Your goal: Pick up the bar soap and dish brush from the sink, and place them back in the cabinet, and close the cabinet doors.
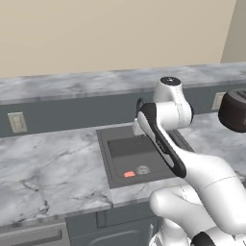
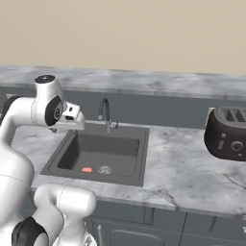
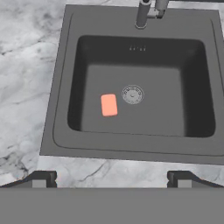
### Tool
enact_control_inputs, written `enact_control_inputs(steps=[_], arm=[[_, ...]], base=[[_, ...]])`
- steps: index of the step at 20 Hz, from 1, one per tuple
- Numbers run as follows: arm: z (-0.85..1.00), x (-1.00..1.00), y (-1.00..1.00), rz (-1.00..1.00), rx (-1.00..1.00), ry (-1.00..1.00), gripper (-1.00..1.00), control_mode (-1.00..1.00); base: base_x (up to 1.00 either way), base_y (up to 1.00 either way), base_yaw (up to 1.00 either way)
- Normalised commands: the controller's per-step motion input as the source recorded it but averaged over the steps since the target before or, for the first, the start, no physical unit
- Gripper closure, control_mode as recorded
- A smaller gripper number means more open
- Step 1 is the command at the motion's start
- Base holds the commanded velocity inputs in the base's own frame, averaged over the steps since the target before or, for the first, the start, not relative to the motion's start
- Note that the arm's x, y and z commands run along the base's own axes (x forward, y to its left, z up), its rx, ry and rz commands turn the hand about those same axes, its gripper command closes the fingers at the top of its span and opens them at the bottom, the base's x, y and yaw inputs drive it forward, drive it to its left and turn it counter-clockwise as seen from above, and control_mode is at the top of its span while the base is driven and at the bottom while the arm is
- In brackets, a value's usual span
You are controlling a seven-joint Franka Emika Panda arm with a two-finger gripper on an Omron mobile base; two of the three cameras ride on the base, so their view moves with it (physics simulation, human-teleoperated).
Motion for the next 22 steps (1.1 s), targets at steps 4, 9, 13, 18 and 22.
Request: enact_control_inputs(steps=[4, 9, 13, 18, 22], arm=[[-0.26, 0.15, 0.03, 0.0, 0.0, 0.0, -1.0, -1.0], [-0.2, 0.11, 0.0, 0.01, 0.0, 0.01, -1.0, -1.0], [-0.21, 0.04, 0.0, 0.02, 0.0, 0.01, -1.0, -1.0], [-0.22, 0.03, 0.0, 0.02, 0.0, 0.01, -1.0, -1.0], [-0.24, 0.07, 0.0, 0.02, 0.0, 0.01, -1.0, -1.0]], base=[[0.0, 0.0, 0.0], [0.0, 0.0, 0.0], [0.0, 0.0, 0.0], [0.0, 0.0, 0.0], [0.0, 0.0, 0.0]])
